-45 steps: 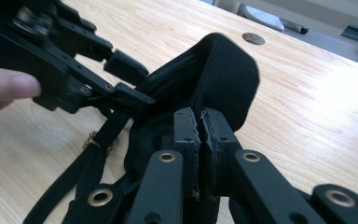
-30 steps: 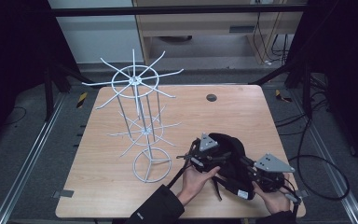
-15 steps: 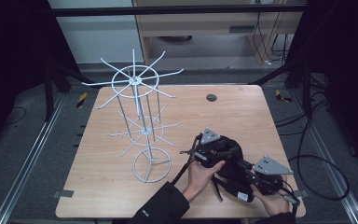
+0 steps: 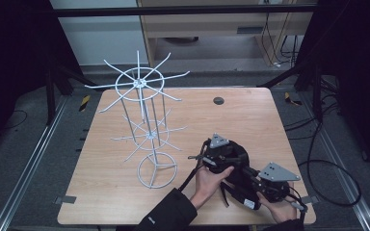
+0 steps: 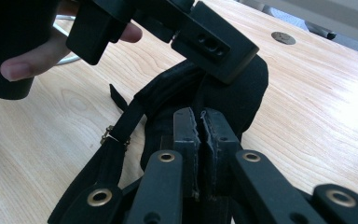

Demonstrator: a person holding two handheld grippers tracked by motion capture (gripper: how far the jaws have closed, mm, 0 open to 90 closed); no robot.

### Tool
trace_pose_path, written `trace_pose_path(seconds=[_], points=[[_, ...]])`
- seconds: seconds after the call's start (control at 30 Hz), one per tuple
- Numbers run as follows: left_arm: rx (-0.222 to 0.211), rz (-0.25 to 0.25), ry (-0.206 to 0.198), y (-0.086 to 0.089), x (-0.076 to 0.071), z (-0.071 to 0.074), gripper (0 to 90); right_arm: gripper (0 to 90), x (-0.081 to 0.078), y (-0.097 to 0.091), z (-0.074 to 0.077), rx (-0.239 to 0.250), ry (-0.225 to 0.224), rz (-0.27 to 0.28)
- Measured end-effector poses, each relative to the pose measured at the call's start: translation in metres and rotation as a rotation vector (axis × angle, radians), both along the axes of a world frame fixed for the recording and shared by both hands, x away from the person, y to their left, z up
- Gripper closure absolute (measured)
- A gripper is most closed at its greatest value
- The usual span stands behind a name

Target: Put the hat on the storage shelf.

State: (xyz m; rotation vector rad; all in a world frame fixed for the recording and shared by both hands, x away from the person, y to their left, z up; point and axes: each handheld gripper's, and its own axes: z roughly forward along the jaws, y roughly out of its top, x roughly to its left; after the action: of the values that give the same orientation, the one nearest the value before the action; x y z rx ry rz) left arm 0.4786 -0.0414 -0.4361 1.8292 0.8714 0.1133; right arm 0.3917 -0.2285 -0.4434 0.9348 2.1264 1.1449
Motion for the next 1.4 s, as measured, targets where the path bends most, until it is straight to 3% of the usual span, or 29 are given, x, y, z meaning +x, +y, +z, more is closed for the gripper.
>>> trace_pose_path(seconds=[0.13,0.2,0.23,0.27,0.33,0.47,0.6,0.73,0.83,0.97,1.07,1.2,1.4], points=[[0.02,-0.001,0.021,-0.002,0.001,-0.003,37.5,84.8,0.001,0.002,-0.001,-0.001,0.006,0.013],[0.02,-0.013,0.073,-0.004,0.004,-0.007,37.9,84.8,0.001,0.004,-0.002,0.009,0.013,0.034],[0.013,-0.023,0.095,-0.005,0.005,-0.01,43.4,84.8,0.001,0.007,-0.002,0.003,0.016,0.054],[0.009,-0.026,0.093,-0.006,0.005,-0.012,43.4,84.8,0.001,0.007,-0.002,0.003,0.016,0.054],[-0.002,-0.034,0.093,-0.007,0.005,-0.013,54.0,84.1,0.001,0.01,-0.004,-0.021,0.014,0.056],[-0.002,-0.047,0.068,-0.007,0.002,-0.008,65.1,78.8,0.002,0.006,-0.003,0.01,0.031,0.066],[-0.004,-0.052,0.045,-0.008,0.0,-0.002,69.6,74.8,0.0,0.003,0.0,0.029,0.04,0.074],[-0.022,-0.064,0.019,-0.004,-0.002,0.007,75.3,70.2,-0.005,-0.009,0.01,0.119,0.032,0.083],[-0.044,-0.082,-0.022,0.001,-0.005,0.019,79.2,67.5,-0.01,-0.027,0.025,0.21,-0.022,0.036],[-0.04,-0.109,-0.061,0.003,-0.01,0.029,80.2,64.7,-0.011,-0.039,0.028,0.22,-0.04,-0.021],[-0.046,-0.153,-0.101,0.003,-0.015,0.04,80.6,60.9,-0.005,-0.041,0.019,0.194,-0.006,-0.065],[-0.045,-0.196,-0.139,0.003,-0.024,0.048,80.6,56.8,0.004,-0.034,0.007,0.146,0.02,-0.091],[-0.023,-0.225,-0.173,0.004,-0.032,0.051,80.7,57.8,0.013,-0.031,0.001,0.137,0.031,-0.107]])
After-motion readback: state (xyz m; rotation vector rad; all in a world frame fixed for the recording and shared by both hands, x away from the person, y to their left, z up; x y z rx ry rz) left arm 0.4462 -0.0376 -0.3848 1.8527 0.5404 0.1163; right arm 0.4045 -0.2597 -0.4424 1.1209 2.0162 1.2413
